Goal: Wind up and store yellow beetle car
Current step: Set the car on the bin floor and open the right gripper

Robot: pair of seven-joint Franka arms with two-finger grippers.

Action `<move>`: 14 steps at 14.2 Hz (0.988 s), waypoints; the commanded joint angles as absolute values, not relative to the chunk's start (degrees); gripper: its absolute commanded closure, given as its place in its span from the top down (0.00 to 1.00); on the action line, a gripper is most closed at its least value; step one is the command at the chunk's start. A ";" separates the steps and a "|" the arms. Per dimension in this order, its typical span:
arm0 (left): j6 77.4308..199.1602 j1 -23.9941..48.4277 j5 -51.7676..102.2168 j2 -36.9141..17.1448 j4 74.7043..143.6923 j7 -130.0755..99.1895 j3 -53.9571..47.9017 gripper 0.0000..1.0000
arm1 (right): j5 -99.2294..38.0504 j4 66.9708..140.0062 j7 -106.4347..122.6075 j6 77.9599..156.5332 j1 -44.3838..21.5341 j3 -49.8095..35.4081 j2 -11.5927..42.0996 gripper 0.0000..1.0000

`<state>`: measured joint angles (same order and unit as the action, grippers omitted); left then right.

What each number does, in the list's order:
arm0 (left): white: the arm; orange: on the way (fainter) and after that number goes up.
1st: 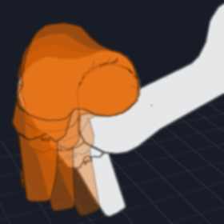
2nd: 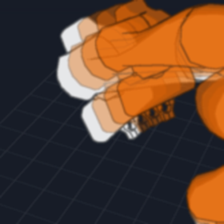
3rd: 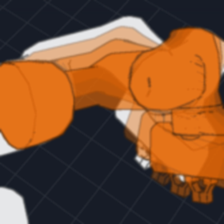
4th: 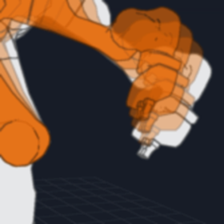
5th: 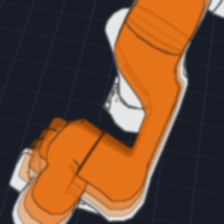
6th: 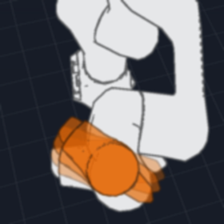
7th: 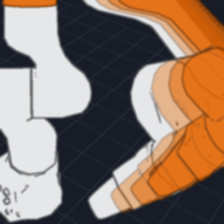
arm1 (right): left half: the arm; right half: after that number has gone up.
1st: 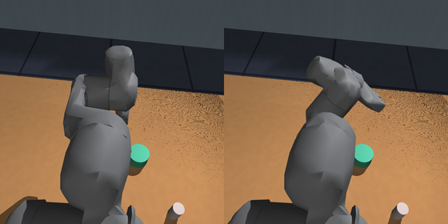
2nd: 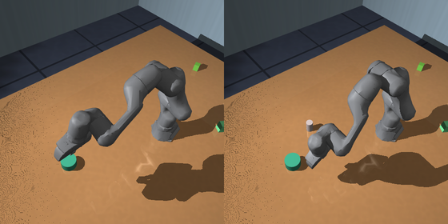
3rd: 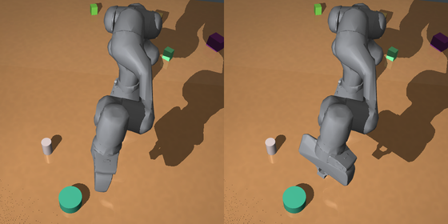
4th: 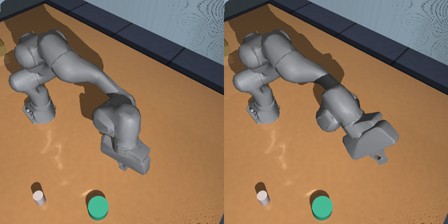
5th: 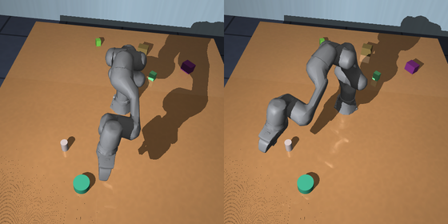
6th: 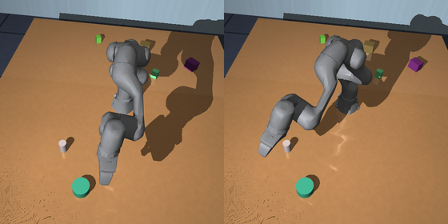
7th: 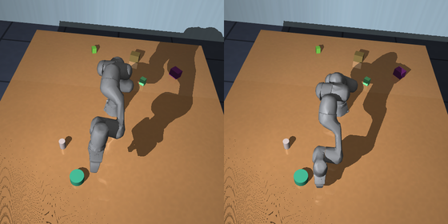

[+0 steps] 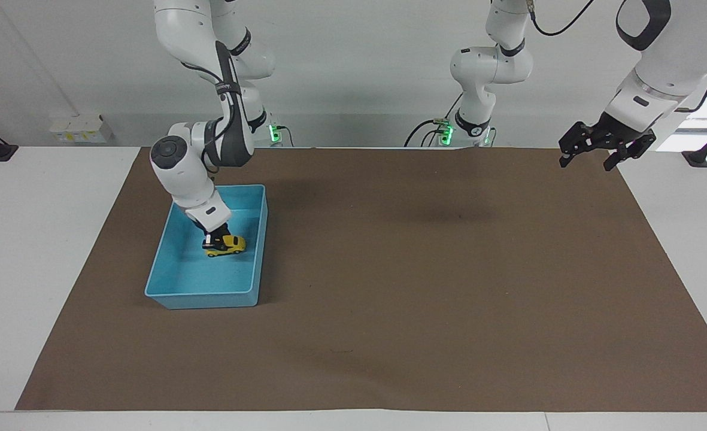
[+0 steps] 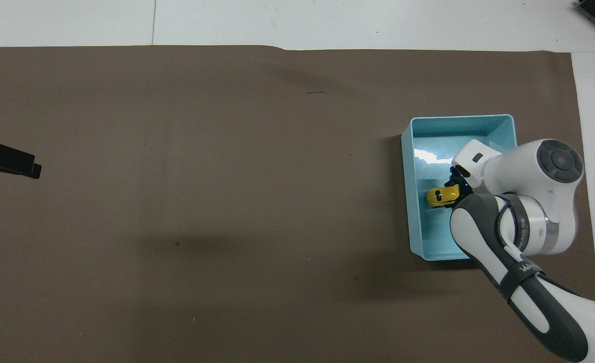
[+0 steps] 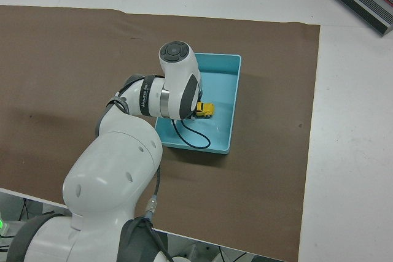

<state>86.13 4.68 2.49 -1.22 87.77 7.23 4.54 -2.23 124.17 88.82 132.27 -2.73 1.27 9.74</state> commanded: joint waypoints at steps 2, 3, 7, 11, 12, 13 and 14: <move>85.25 3.78 1.58 -0.88 87.54 6.86 3.87 1.00 | -2.28 119.90 87.72 127.37 -2.37 0.97 9.76 1.00; 85.25 3.78 1.58 -0.88 87.45 6.86 3.87 1.00 | -2.29 118.23 87.19 125.27 -2.29 0.88 9.67 1.00; 85.25 3.78 1.58 -0.88 87.45 6.86 3.87 1.00 | -2.29 112.16 80.00 118.23 -2.81 0.62 8.53 1.00; 85.25 3.78 1.58 -0.88 87.45 6.86 3.87 1.00 | -2.63 105.92 73.14 110.06 -2.81 0.44 8.17 1.00; 85.25 3.78 1.58 -0.88 87.45 6.86 3.87 1.00 | -2.98 104.78 70.95 108.39 -2.81 0.35 7.91 1.00; 85.25 3.78 1.58 -0.88 87.45 6.86 3.87 1.00 | -2.99 103.98 68.14 107.41 -2.90 0.26 7.21 1.00; 85.25 3.78 1.58 -0.88 87.45 6.86 3.87 1.00 | -3.08 103.89 64.55 106.88 -3.25 0.26 6.08 1.00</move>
<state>86.13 4.68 2.49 -1.22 87.77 7.22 4.54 -2.26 105.20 70.19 109.23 -3.01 0.55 7.56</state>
